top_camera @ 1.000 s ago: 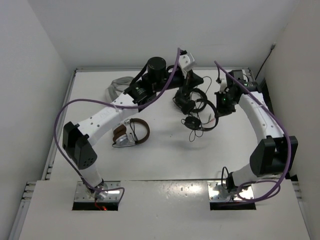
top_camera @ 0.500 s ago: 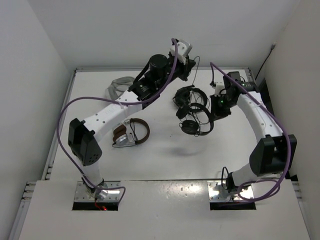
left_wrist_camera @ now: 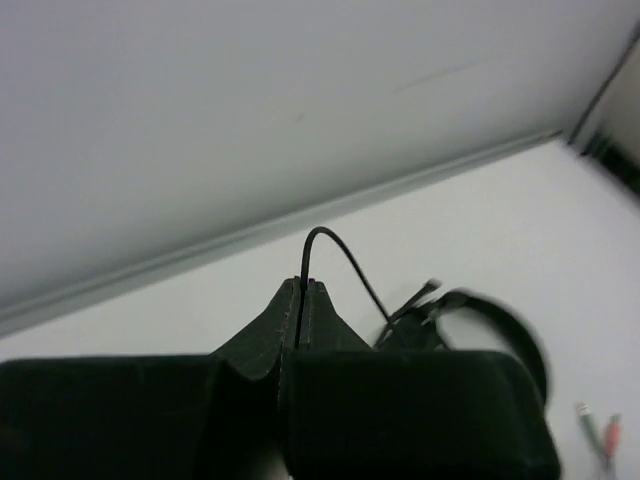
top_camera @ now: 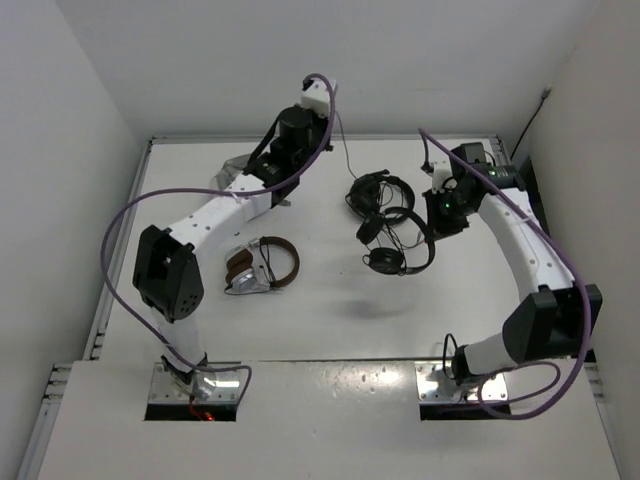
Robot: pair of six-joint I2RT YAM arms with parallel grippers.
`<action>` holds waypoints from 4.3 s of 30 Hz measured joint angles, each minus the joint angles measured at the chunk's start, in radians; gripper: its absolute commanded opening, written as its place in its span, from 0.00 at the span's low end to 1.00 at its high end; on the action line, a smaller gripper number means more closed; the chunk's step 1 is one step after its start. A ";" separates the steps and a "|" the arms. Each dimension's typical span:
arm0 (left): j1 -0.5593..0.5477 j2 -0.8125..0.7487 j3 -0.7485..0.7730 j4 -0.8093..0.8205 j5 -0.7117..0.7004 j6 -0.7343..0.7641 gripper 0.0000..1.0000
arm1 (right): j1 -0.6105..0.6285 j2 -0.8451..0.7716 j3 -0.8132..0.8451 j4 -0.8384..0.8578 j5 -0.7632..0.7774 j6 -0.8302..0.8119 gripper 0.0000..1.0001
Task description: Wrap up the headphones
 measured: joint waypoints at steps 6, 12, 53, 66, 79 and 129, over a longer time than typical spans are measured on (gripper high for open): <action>0.127 -0.006 -0.155 -0.046 -0.016 0.019 0.00 | 0.014 -0.105 0.050 -0.014 0.042 -0.037 0.00; 0.201 -0.005 -0.177 -0.077 -0.011 0.029 0.00 | 0.069 -0.192 0.109 -0.023 0.037 -0.075 0.00; 0.273 0.008 -0.420 0.031 0.018 0.192 0.00 | -0.328 -0.008 0.342 0.425 -0.604 0.686 0.00; 0.064 -0.222 -0.581 -0.006 0.115 0.167 0.00 | -0.336 0.050 0.399 0.435 -0.214 0.855 0.00; -0.247 -0.391 -0.678 -0.109 0.258 0.179 0.00 | -0.310 0.123 0.459 0.381 0.108 0.802 0.00; -0.060 0.058 0.306 -0.182 0.191 0.101 0.00 | 0.112 -0.180 -0.112 0.598 0.218 0.283 0.00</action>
